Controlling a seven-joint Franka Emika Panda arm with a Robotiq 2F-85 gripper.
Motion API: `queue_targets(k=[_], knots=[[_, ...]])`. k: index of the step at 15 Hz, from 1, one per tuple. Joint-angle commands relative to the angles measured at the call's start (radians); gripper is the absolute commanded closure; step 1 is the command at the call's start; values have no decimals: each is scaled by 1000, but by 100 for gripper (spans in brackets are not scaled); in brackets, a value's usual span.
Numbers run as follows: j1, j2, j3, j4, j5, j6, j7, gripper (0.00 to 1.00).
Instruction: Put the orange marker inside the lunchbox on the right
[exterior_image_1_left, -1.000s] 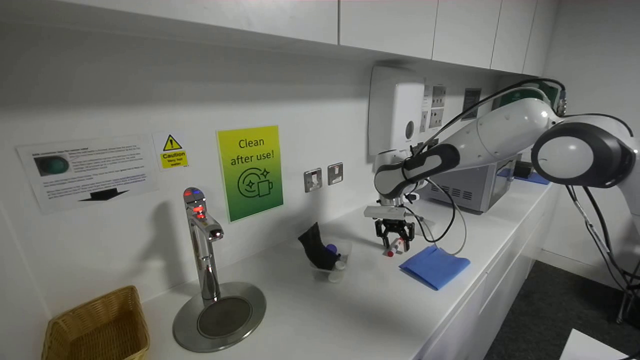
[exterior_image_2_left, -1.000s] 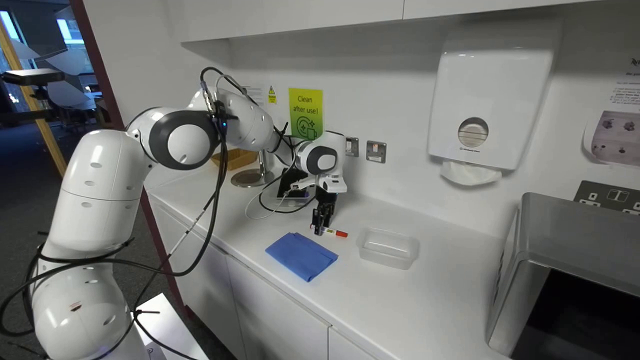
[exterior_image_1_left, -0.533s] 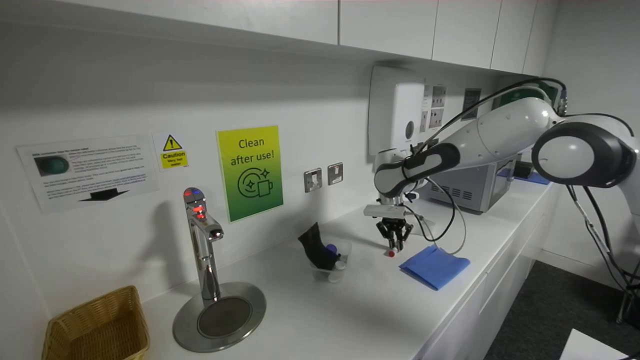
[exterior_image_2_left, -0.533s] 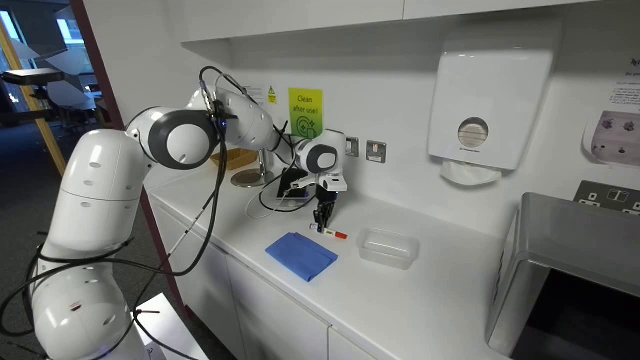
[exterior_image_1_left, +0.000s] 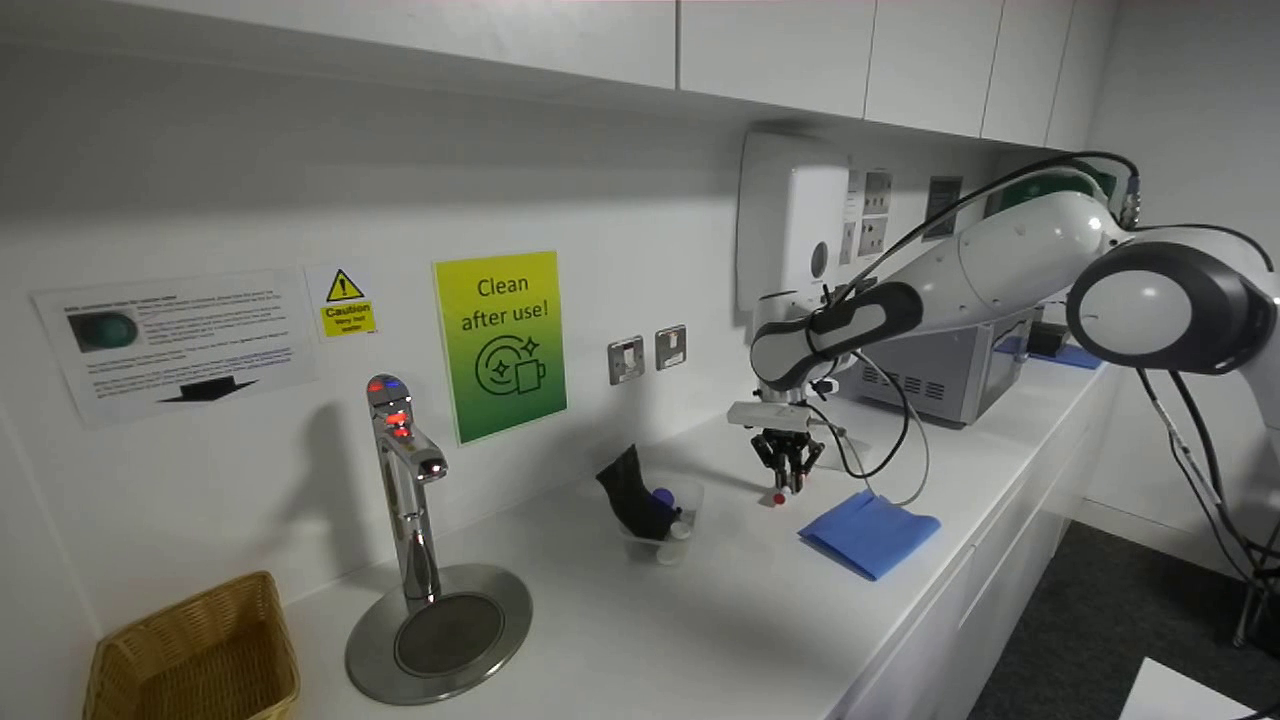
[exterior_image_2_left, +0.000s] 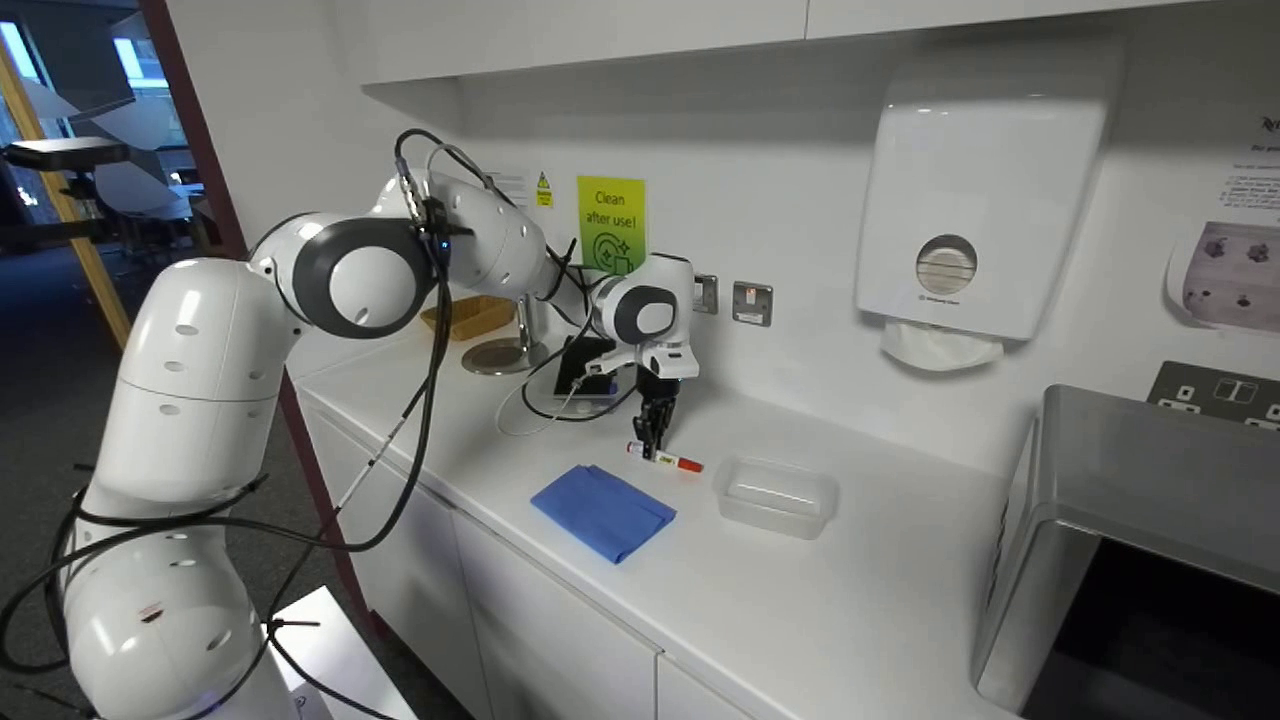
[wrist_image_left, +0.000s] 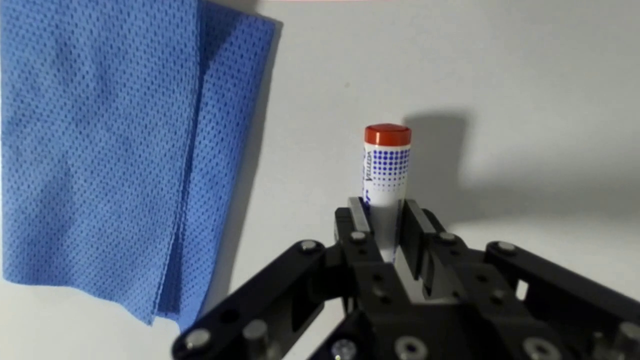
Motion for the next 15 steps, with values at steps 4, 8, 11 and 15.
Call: queue_targets(k=[4,8,11,15], knots=[[7,-68,-27,-42,-26,89,9,94],[7,-78,-35,-45,-27,130,12,94],[6,-89,-38,-50,-26,140,14,94],[0,-117,-48,-64,-24,155,17,94]])
